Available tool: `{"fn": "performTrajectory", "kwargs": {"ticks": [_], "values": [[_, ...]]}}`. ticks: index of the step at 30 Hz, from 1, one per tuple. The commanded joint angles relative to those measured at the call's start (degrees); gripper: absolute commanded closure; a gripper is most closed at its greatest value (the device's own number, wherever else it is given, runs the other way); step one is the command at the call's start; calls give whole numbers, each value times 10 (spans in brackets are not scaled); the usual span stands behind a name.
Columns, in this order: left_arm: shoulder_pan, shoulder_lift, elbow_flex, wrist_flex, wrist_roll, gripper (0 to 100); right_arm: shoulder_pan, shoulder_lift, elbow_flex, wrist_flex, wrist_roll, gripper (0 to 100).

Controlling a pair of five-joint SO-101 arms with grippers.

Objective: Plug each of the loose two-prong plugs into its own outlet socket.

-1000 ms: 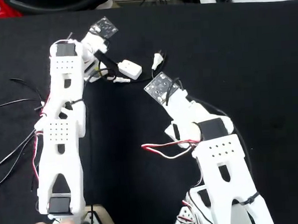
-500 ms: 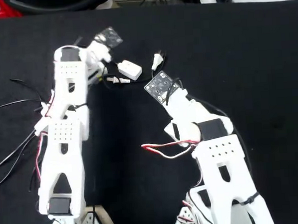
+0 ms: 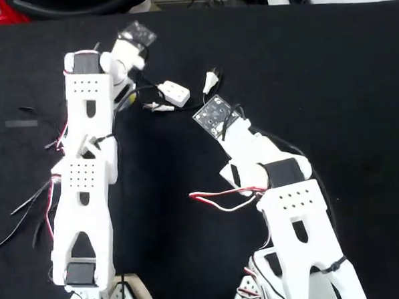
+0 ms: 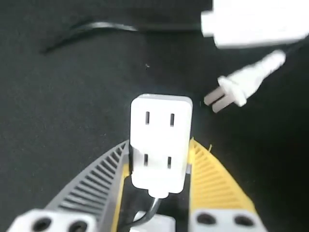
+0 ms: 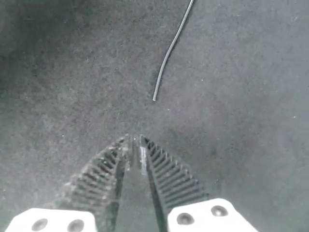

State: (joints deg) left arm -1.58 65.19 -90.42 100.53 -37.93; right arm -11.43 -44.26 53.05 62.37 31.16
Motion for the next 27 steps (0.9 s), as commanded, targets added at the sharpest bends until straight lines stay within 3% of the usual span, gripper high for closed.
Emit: {"fn": "performTrajectory", "kwargs": {"ticks": [1, 10, 20, 27], "values": [[31, -120, 94, 6, 46, 971, 11, 5, -3, -10, -3, 985], [87, -452, 512, 3, 96, 971, 11, 5, -2, -10, -3, 985], [97, -761, 737, -22, 109, 971, 11, 5, -2, -6, -3, 985], [24, -775, 775, -236, 71, 967, 11, 5, -2, -6, -3, 985]]}}
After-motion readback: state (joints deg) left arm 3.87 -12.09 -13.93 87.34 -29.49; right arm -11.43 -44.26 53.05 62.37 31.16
